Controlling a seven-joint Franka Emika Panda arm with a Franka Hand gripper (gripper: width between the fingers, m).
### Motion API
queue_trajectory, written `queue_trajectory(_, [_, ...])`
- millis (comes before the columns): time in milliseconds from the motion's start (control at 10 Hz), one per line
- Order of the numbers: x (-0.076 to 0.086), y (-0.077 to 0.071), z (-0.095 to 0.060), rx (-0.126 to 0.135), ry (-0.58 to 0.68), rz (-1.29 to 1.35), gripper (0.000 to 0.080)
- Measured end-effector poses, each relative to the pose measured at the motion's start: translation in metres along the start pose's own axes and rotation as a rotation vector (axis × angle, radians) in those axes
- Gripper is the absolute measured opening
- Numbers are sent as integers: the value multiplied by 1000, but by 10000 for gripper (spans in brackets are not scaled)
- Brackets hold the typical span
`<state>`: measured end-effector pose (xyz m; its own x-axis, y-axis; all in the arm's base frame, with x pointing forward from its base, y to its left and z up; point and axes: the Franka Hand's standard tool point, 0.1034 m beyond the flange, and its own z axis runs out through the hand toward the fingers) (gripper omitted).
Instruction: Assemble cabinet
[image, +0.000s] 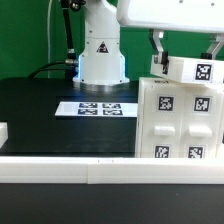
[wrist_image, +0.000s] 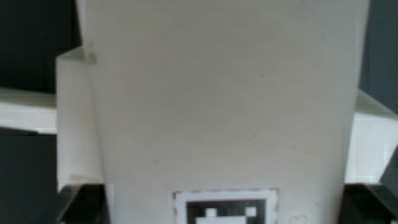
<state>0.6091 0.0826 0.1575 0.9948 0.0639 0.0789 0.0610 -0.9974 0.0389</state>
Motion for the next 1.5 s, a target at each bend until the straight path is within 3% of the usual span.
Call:
queue_trajectory(400, [0,-2,0,7,-2,229,557])
queue_trajectory(1100, [4,-4,1,84,10,822,557])
queue_trajectory(1500, [5,-6,0,91,-10,981,557])
